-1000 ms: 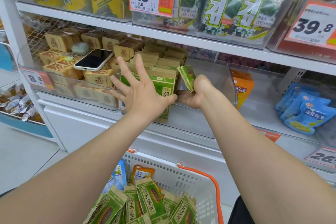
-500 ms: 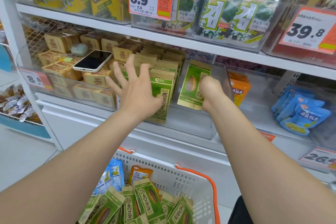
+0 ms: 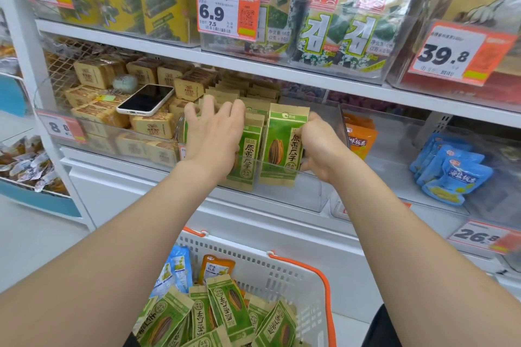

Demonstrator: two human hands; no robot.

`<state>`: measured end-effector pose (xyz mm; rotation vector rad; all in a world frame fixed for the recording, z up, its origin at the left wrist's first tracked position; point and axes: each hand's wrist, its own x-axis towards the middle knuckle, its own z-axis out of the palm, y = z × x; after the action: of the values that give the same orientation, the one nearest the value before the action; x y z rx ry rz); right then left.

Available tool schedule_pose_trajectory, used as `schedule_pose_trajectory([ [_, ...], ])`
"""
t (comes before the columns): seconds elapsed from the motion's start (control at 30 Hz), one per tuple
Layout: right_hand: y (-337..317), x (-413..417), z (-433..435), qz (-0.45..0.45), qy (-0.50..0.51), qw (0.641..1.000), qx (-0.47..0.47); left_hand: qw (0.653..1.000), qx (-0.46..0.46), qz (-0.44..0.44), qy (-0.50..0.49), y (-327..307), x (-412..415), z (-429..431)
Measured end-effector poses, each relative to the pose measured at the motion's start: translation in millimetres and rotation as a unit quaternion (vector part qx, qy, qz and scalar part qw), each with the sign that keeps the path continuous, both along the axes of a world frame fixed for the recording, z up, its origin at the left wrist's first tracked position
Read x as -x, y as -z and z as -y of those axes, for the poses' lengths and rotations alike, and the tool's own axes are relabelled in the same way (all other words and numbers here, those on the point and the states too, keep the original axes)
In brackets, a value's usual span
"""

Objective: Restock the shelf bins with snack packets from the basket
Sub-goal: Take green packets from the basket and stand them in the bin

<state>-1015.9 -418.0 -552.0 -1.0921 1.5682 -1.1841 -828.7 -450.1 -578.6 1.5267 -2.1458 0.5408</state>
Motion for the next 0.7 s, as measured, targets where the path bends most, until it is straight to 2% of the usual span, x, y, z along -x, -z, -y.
schedule_pose_trajectory([
  [0.13, 1.1, -1.5, -7.2, -0.007, -0.069, 0.998, -0.004, 1.0, -0.009, 0.003, 0.008, 1.6, 1.1, 5.9],
  [0.3, 4.7, 3.0, -3.4, -0.085, -0.171, 0.981, -0.037, 0.998, -0.001, -0.049, 0.03, 9.6, -6.5, 19.8],
  [0.43, 4.7, 6.9, 2.9, -0.104, -0.183, 0.977, -0.029, 0.997, 0.007, -0.068, 0.028, 10.3, -5.9, 22.3],
  [0.57, 9.8, 2.2, 6.4, -0.241, -0.196, 0.948, -0.066, 0.992, -0.006, -0.123, 0.012, 8.2, -8.7, 22.0],
  [0.7, 17.8, -17.1, 11.6, -0.259, -0.115, 0.959, -0.023, 0.986, -0.024, -0.163, 0.03, 9.3, -12.6, 19.1],
])
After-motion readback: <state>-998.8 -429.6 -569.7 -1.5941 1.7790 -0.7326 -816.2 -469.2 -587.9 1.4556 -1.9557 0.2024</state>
